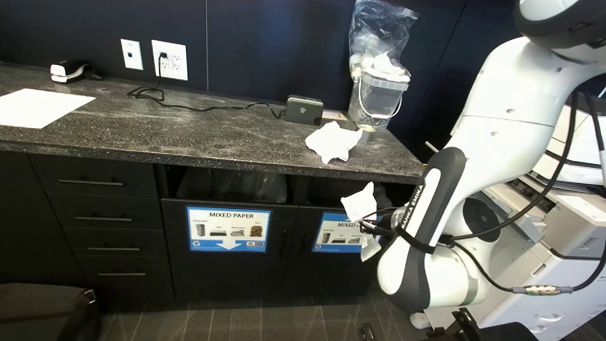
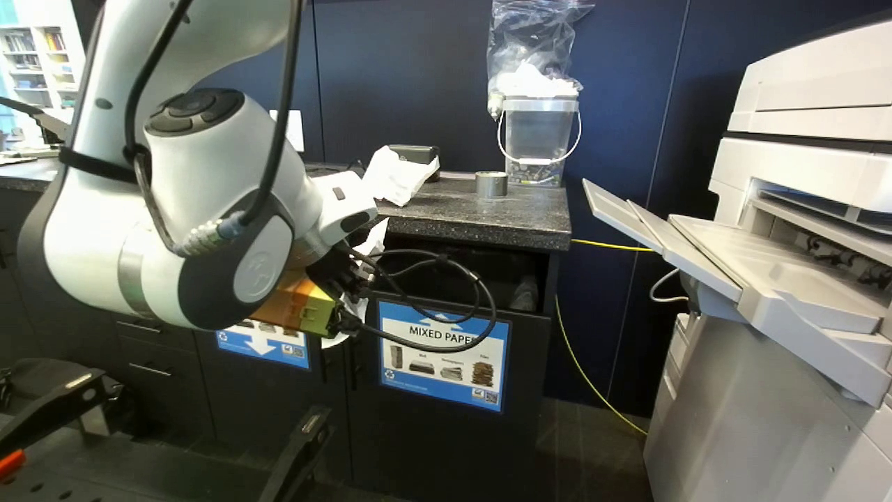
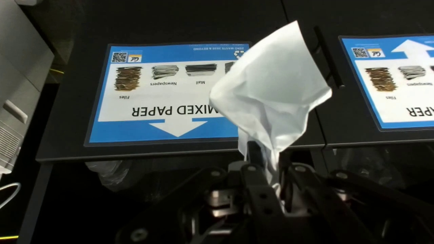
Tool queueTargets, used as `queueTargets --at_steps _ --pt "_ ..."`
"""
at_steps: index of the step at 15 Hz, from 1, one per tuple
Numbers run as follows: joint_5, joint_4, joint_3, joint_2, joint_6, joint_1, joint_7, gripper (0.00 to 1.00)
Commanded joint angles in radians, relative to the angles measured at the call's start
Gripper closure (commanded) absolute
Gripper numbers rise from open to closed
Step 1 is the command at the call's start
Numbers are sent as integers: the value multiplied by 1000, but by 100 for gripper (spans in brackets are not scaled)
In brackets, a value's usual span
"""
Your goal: Put the two tissues into the rubbish can.
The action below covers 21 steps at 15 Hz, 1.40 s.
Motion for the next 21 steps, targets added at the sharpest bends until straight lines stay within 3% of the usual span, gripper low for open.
queueTargets --at_steps 1,2,9,21 --pt "5 93 -7 120 112 23 12 88" --pt "11 137 -5 102 53 26 12 88" --pt "27 316 -5 257 96 34 18 88" --pt "179 660 2 431 85 59 40 88"
